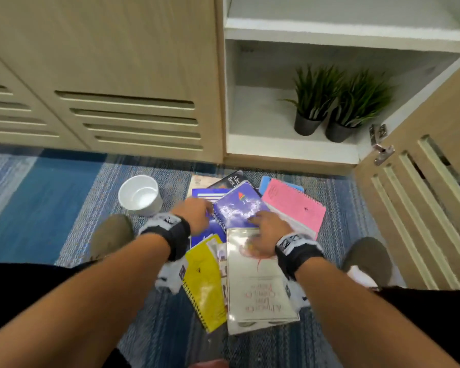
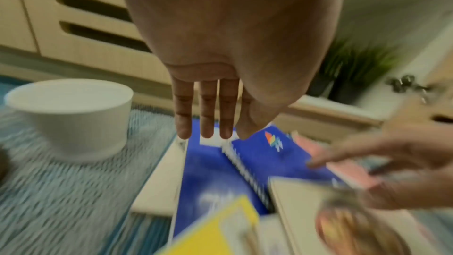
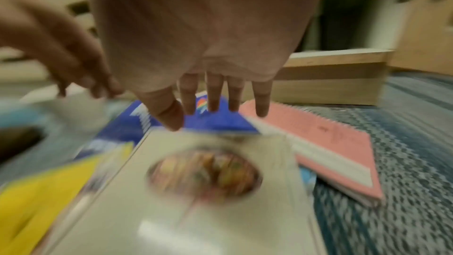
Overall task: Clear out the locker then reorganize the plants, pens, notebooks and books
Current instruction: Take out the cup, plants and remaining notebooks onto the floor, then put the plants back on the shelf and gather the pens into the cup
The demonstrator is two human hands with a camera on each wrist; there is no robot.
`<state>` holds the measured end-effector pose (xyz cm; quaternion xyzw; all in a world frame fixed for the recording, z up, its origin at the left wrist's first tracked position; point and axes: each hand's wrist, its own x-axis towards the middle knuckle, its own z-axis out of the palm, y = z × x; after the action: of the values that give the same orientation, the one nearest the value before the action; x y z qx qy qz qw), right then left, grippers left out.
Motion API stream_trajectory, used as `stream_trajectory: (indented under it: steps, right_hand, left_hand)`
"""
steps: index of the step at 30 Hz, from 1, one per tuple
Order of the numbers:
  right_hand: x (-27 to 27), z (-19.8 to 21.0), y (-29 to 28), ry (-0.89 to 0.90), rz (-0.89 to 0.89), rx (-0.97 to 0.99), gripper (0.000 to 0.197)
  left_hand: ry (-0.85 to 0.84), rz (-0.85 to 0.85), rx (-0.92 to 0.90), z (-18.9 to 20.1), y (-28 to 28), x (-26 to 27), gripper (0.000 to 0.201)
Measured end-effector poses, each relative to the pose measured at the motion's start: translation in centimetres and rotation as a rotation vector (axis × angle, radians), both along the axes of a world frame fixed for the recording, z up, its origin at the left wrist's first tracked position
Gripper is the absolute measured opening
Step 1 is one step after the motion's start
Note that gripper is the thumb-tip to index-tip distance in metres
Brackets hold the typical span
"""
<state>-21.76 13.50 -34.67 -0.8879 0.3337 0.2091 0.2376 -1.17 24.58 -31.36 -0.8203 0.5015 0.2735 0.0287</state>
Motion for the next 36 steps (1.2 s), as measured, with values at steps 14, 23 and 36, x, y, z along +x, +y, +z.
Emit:
stream_trajectory:
  steps: [14,23,36]
  right_hand:
    - [-4.4,-2.7,4.7,0.160,0.016,-0.174,0.053]
    - [-3.6,-3.9,2.6,0.224,-0.298,-0.061,0.083]
    - [-1.1,-2.9,2.9,0.312,-0.258,-0.149,0.062]
  left_hand:
    - [0.075,-0.029,0.350,-6.4,9.5,-6.5,0.106]
    - [-0.209,-0.202,0.144,-3.0,3.6,-7.2,0.035]
    - [-0.068,-0.158,0.163,-8.4,5.4,-8.8,0.098]
